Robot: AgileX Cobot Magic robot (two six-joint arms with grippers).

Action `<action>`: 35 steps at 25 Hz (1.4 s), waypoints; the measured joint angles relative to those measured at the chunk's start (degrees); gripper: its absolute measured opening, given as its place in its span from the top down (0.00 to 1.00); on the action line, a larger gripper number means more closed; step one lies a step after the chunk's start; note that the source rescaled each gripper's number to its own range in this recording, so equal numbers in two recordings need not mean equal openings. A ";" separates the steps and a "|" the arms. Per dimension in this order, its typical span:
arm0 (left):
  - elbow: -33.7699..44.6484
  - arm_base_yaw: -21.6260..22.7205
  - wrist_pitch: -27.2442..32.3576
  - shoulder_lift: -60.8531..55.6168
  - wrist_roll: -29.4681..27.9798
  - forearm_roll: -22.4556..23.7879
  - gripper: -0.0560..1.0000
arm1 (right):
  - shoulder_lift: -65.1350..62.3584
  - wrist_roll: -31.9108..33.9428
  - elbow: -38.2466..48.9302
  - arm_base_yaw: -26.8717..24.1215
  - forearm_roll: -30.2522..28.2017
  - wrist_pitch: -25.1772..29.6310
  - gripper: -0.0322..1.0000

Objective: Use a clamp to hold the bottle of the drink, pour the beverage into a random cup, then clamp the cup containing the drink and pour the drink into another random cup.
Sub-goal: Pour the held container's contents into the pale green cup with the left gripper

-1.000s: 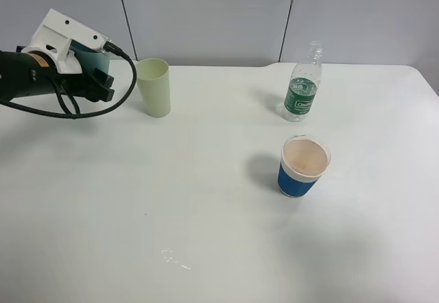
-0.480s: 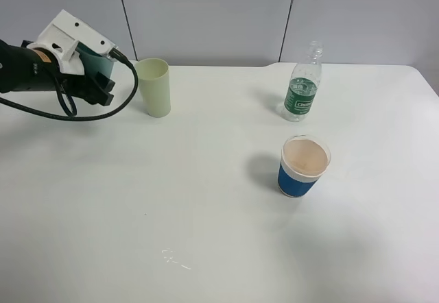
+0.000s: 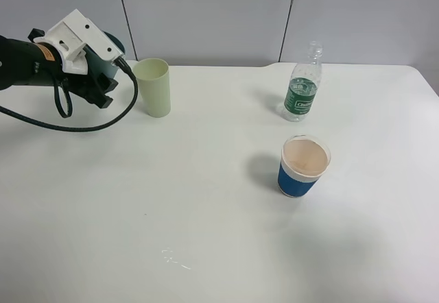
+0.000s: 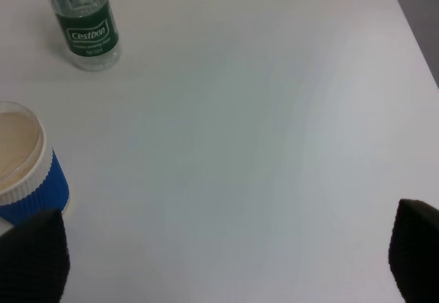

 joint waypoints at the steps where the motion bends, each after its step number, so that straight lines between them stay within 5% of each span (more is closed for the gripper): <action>1: -0.15 0.00 0.37 0.00 0.00 0.02 0.94 | 0.00 0.00 0.00 0.00 0.00 0.00 0.15; 15: -8.31 0.00 11.44 2.35 0.00 -0.03 0.94 | 0.00 0.00 0.00 0.00 0.00 0.00 0.15; 35: -11.33 0.00 14.74 3.09 0.05 7.19 0.94 | 0.00 0.00 0.00 0.00 0.00 0.00 0.15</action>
